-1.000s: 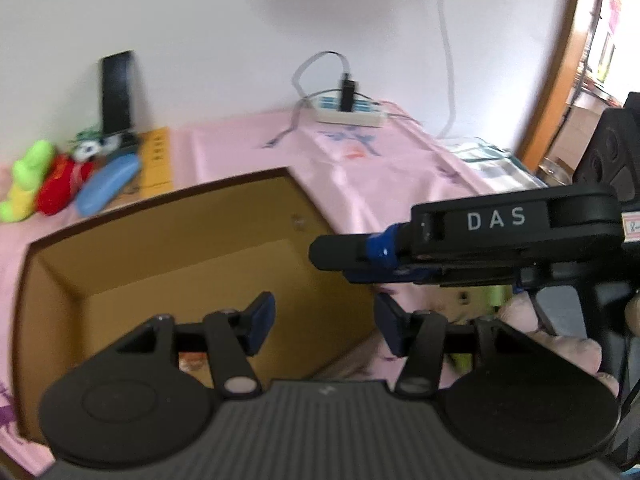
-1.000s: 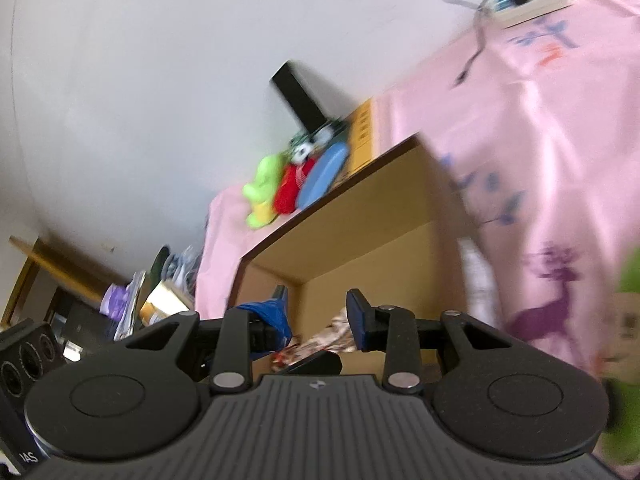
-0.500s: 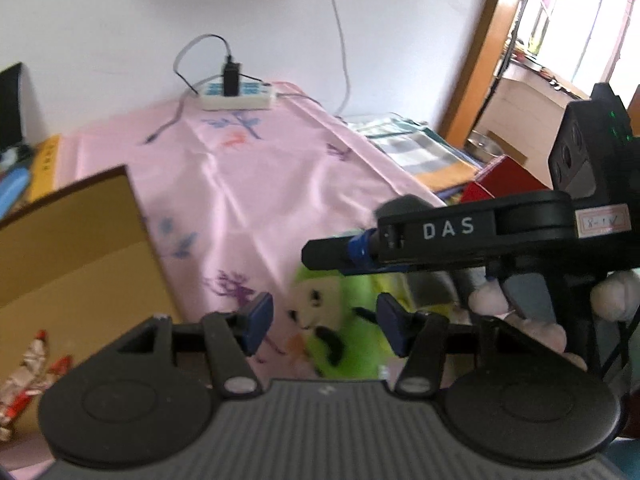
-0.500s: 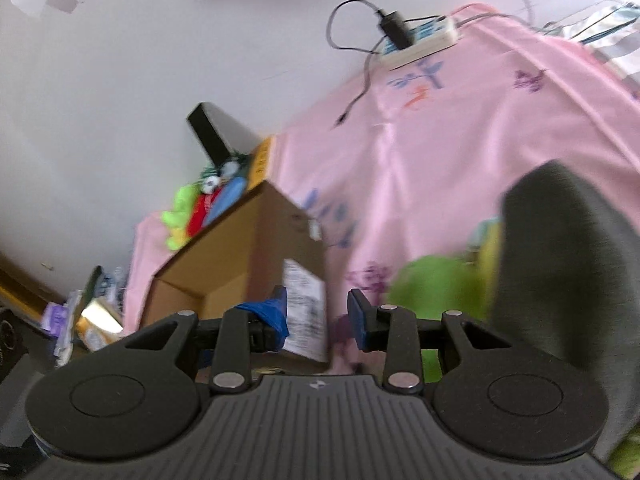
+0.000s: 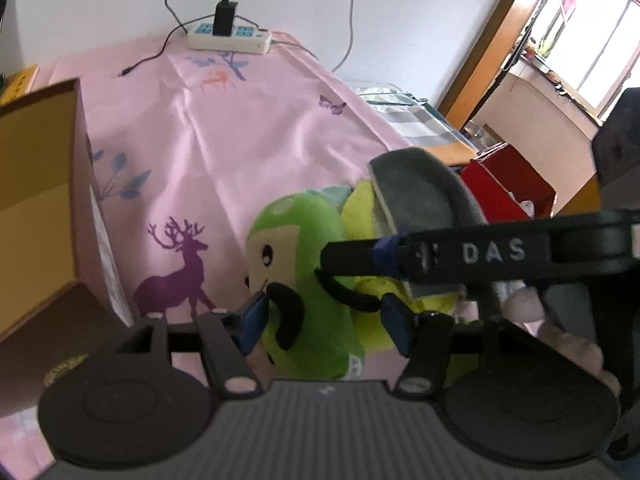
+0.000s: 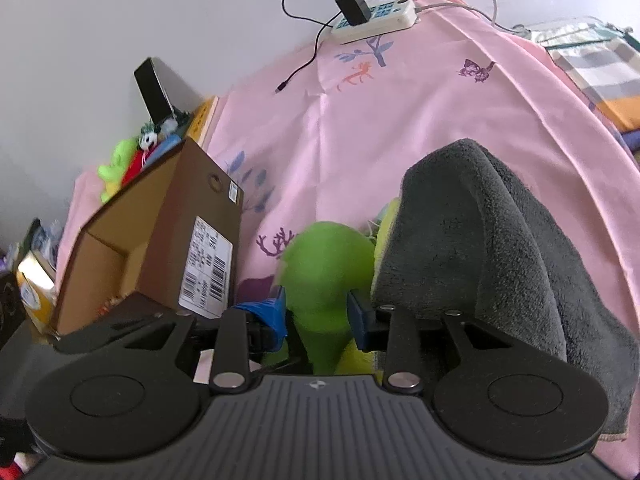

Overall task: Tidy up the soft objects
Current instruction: 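Grasp the green plush toy with the right gripper, then lift the green plush into the cardboard box and release it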

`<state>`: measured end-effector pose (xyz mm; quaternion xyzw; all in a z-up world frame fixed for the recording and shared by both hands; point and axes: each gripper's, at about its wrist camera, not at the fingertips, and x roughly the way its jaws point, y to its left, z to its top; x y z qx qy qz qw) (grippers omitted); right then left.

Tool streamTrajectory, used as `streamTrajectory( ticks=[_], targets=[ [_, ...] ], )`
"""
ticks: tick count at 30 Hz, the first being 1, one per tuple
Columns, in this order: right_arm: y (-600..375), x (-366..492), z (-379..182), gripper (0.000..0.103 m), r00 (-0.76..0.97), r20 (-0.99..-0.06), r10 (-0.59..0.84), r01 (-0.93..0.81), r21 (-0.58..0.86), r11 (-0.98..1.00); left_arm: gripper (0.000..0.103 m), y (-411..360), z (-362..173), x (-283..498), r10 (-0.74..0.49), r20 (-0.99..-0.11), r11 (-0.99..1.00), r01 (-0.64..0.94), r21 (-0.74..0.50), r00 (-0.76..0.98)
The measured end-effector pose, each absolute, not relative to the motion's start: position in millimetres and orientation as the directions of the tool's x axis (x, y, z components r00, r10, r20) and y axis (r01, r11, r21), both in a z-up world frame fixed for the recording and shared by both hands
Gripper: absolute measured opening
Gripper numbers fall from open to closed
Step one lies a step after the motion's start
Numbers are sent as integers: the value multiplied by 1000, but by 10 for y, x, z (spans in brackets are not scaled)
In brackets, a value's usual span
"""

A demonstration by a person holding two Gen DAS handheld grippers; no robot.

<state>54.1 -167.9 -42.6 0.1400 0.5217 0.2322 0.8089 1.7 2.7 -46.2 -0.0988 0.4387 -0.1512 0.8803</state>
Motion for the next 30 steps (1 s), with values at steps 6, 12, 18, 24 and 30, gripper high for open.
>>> streamTrajectory(
  ticks=[6, 12, 18, 24, 30],
  targets=[
    [-1603, 564, -470, 18, 336, -797, 501, -236, 444, 864, 65, -39, -600, 117, -276, -767, 961, 167, -220, 580],
    [-1574, 587, -489, 20, 329, -798, 505, -213, 459, 863, 65, -9, -681, 150, -269, -770, 963, 150, -224, 579],
    [-1533, 544, -460, 22, 317, -790, 525, -225, 475, 851, 55, 36, -648, 111, -297, -768, 954, 149, -259, 567],
    [-1473, 443, -380, 22, 322, -782, 534, -246, 475, 845, 54, 78, -567, 11, -305, -763, 952, 161, -260, 570],
    [-1482, 329, -171, 22, 365, -737, 568, -252, 510, 823, 54, 194, -323, -137, -332, -718, 942, 177, -285, 612]
  ],
)
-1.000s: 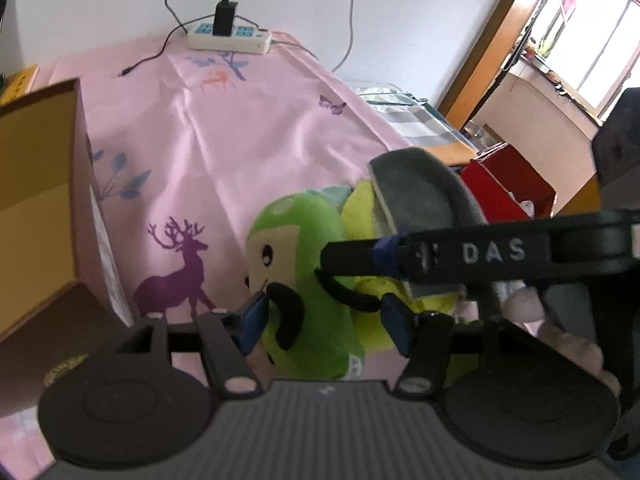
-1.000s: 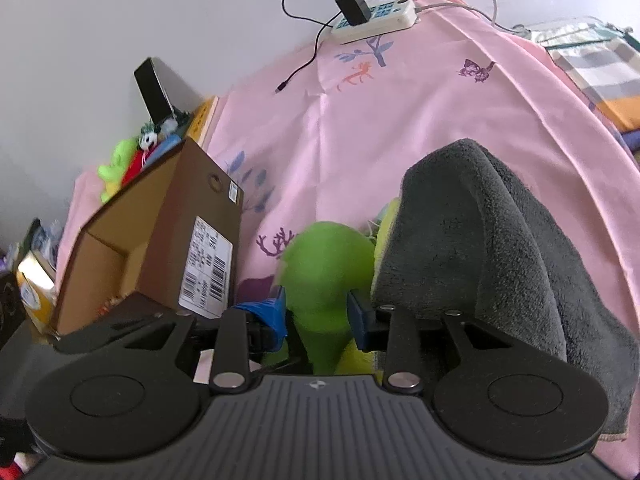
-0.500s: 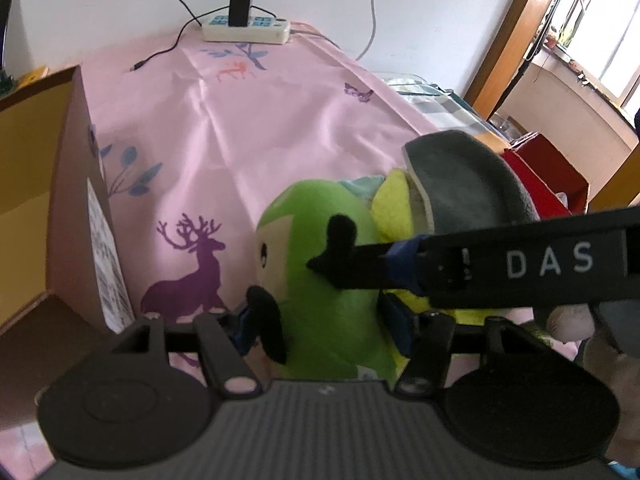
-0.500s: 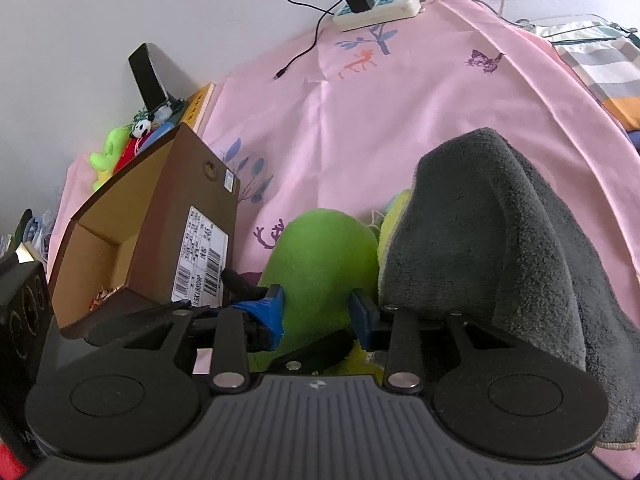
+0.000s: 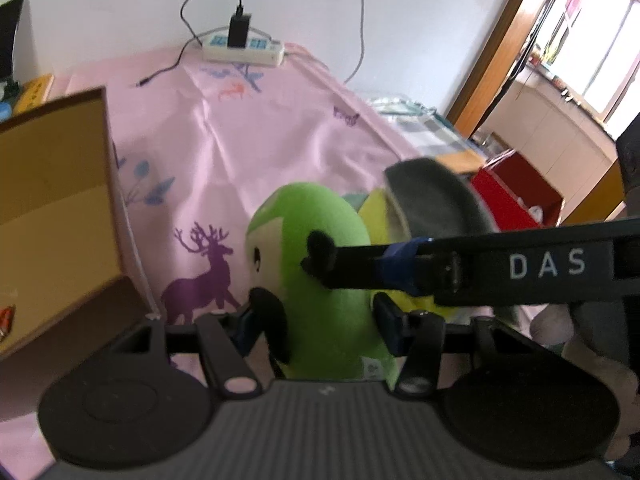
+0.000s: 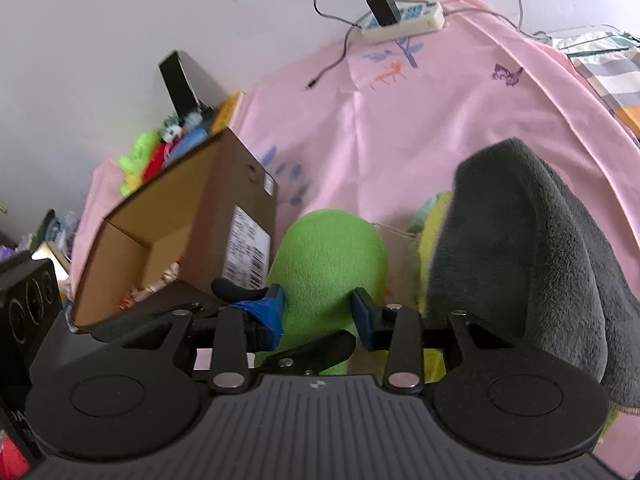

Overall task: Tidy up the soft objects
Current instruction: 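Lift the green plush into the cardboard box and release it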

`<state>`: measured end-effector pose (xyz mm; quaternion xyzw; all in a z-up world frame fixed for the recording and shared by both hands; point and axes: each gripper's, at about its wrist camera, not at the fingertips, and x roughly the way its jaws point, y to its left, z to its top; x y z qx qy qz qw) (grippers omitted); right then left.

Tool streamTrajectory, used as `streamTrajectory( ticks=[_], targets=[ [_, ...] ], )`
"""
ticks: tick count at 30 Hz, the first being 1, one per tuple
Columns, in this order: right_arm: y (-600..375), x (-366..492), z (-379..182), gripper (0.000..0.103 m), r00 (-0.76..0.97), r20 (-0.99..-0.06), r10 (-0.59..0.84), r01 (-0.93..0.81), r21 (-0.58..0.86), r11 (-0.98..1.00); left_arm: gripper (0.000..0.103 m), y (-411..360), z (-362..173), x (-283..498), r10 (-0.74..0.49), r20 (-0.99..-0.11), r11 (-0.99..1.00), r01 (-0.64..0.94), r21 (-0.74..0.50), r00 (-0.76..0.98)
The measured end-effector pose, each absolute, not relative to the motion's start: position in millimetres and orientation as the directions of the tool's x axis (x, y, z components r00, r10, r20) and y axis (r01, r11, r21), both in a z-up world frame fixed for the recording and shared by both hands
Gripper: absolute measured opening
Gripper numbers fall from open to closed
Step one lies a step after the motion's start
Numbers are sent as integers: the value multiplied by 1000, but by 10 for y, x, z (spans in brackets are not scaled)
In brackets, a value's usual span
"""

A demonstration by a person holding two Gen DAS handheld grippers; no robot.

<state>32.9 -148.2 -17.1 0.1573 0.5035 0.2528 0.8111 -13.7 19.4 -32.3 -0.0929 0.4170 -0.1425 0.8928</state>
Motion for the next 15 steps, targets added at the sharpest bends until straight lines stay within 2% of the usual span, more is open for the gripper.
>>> streamTrajectory(
  ticks=[7, 15],
  targets=[
    [-1401, 188, 195, 22, 470, -659, 587, -315, 496, 809, 54, 329, 51, -272, -355, -641, 930, 189, -314, 681],
    [-1055, 116, 519, 23, 542, -546, 639, -441, 462, 769, 54, 699, 434, -472, -308, -556, 938, 148, -314, 772]
  ],
)
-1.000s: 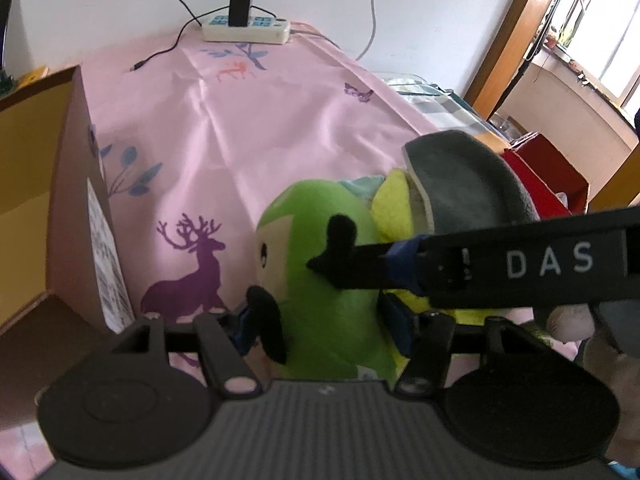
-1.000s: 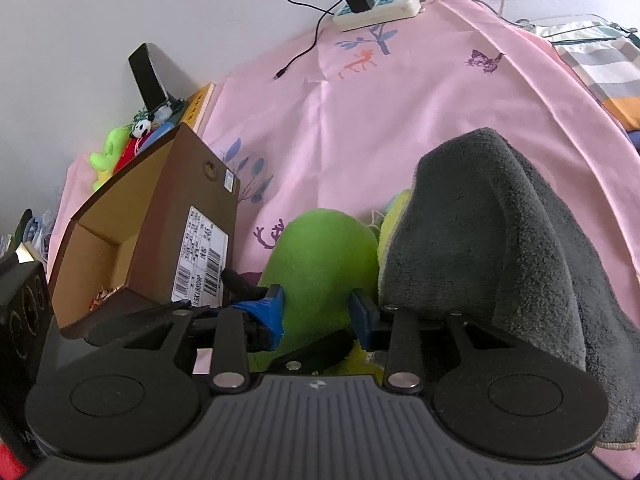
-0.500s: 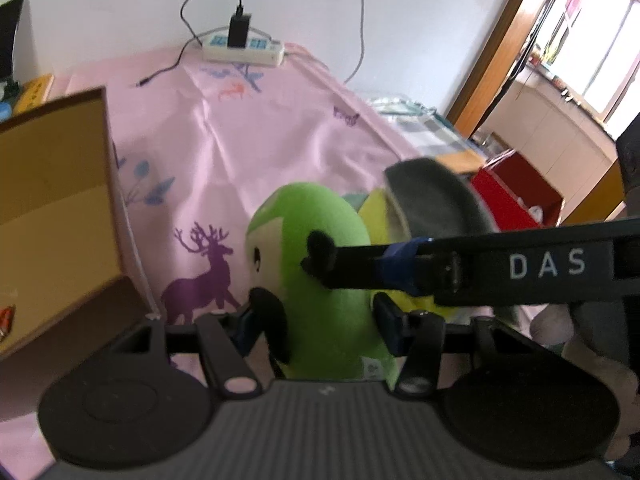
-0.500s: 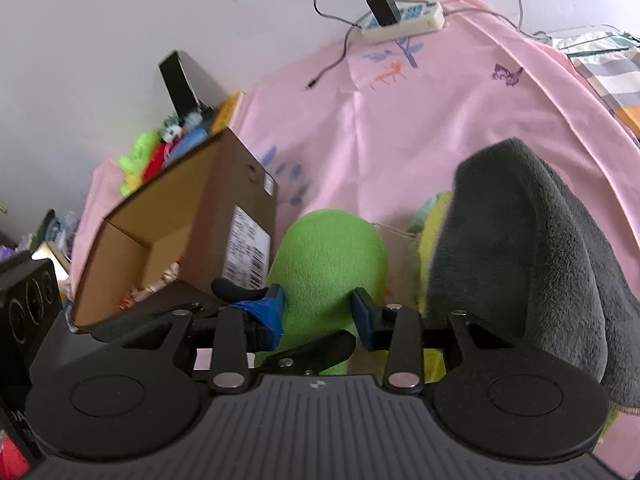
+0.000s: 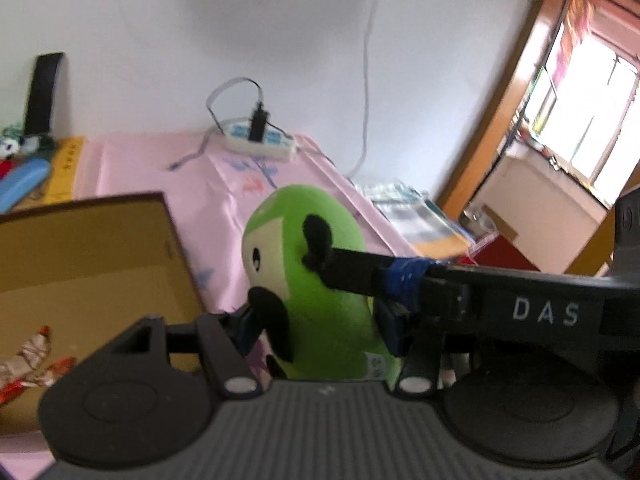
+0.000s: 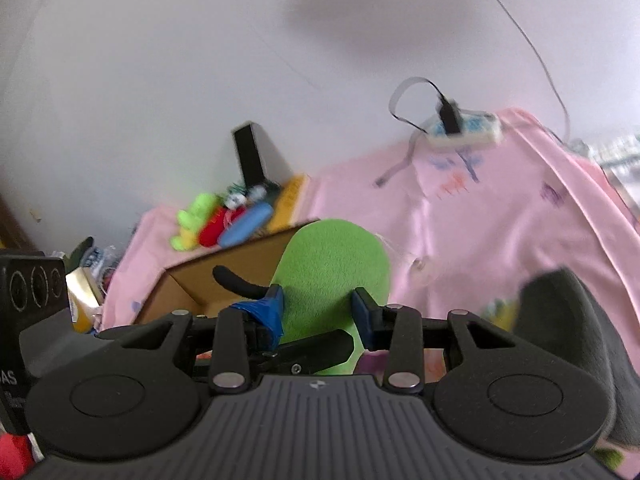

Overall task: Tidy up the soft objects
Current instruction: 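Lift the green plush into the cardboard box and release it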

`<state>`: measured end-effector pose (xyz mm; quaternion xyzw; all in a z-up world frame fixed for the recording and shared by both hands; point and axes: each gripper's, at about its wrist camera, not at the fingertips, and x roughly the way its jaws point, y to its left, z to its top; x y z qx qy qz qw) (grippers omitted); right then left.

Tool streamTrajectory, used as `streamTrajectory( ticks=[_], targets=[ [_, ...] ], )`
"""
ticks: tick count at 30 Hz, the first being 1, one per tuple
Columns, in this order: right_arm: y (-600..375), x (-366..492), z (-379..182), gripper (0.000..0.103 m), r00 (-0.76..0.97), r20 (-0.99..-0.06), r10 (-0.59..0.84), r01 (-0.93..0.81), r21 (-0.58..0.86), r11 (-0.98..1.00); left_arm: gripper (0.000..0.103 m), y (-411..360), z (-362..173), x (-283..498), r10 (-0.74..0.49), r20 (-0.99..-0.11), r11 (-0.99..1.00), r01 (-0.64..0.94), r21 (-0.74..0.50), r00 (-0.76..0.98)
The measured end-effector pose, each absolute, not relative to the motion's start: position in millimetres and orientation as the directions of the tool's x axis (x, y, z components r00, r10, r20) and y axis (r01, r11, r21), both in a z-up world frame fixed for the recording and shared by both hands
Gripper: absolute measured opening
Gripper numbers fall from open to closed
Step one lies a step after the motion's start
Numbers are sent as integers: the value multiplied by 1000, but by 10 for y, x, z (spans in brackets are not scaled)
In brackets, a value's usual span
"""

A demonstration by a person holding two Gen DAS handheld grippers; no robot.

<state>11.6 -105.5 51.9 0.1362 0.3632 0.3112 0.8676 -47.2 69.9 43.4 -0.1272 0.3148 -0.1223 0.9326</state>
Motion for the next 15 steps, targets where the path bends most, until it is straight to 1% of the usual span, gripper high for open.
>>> streamTrajectory(
  ticks=[8, 15],
  targets=[
    [-518, 185, 554, 23, 489, -493, 719, -533, 484, 694, 54, 1201, 549, -640, -193, -537, 960, 43, -278, 821],
    [56, 281, 479, 23, 408, -468, 784, -603, 507, 616, 54, 1737, 525, -735, -82, -548, 965, -71, -252, 833]
  ],
)
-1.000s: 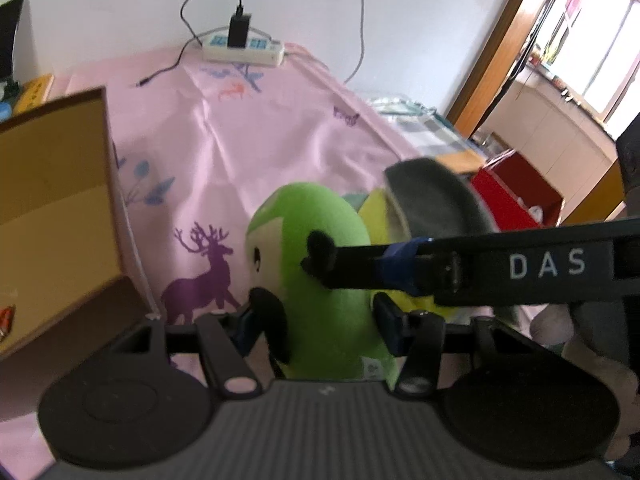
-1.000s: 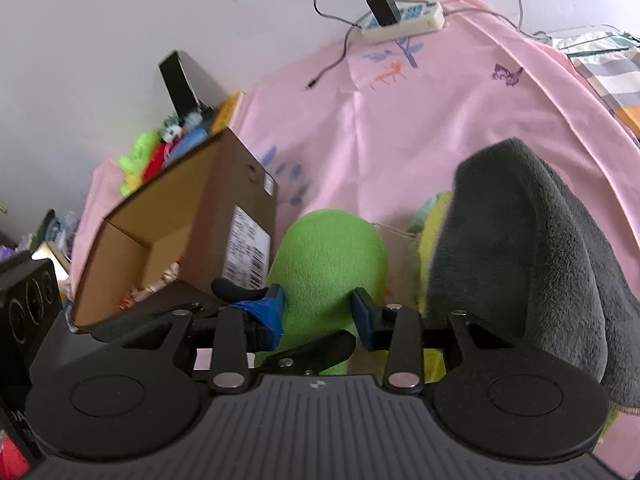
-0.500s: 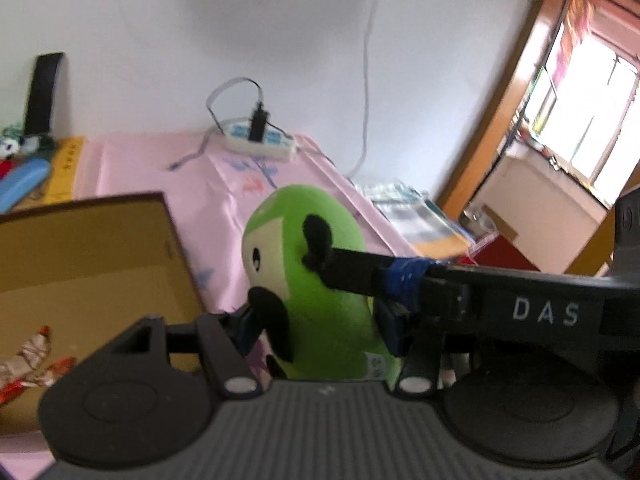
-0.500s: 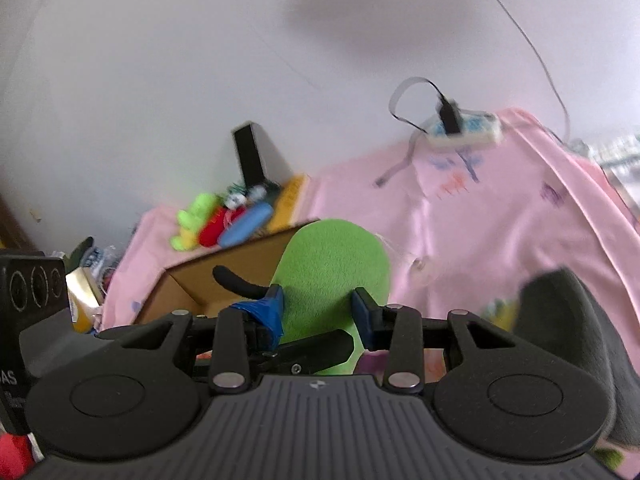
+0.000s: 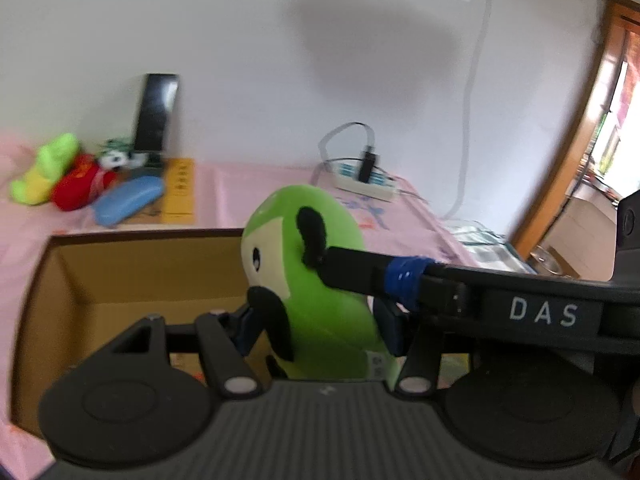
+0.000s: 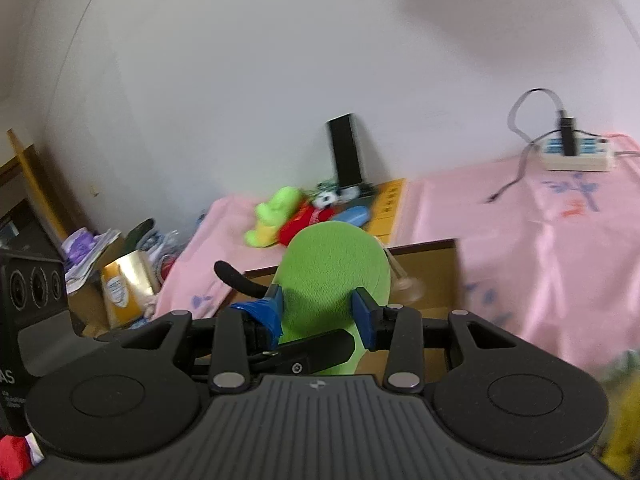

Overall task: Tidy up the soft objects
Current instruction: 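Lift the green plush into the cardboard box and release it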

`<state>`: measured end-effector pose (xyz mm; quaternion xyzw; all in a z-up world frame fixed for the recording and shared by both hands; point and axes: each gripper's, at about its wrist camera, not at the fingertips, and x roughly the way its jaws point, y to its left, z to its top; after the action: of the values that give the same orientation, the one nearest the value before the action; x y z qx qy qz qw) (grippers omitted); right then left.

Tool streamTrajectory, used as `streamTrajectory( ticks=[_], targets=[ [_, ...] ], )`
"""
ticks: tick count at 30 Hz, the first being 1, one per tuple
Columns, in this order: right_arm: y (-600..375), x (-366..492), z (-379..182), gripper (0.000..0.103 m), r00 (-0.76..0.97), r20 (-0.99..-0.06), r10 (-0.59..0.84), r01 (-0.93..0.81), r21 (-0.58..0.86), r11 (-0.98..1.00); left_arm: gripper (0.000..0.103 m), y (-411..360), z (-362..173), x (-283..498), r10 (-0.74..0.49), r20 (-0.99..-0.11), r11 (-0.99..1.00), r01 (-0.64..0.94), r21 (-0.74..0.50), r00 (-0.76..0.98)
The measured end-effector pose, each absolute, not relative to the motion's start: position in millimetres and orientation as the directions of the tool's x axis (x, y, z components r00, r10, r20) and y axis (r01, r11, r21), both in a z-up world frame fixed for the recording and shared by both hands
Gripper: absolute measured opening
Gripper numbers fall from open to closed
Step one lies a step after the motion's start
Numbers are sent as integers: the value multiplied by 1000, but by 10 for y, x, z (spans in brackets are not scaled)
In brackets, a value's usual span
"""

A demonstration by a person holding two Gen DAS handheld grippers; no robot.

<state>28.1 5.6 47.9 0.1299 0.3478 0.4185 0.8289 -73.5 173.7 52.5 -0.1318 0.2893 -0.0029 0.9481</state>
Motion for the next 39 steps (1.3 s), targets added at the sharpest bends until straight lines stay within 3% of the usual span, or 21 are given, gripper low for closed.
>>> streamTrajectory(
  ticks=[7, 20, 33, 39],
  targets=[
    [597, 363, 296, 23, 321, -472, 821, -619, 552, 559, 54, 2253, 392, -766, 18, -584, 955, -186, -229, 812],
    [1369, 557, -146, 24, 143, -569, 810, -545, 638, 545, 54, 2905, -82, -672, 148, -697, 931, -337, -140, 701],
    [1593, 719, -484, 24, 39, -655, 755, -390, 686, 615, 51, 2965, -269, -535, 189, -734, 939, -339, -60, 653],
    [1555, 743, -480, 25, 42, -647, 762, -398, 689, 606, 59, 2920, -293, -555, 197, -737, 945, -327, -34, 647]
  ],
)
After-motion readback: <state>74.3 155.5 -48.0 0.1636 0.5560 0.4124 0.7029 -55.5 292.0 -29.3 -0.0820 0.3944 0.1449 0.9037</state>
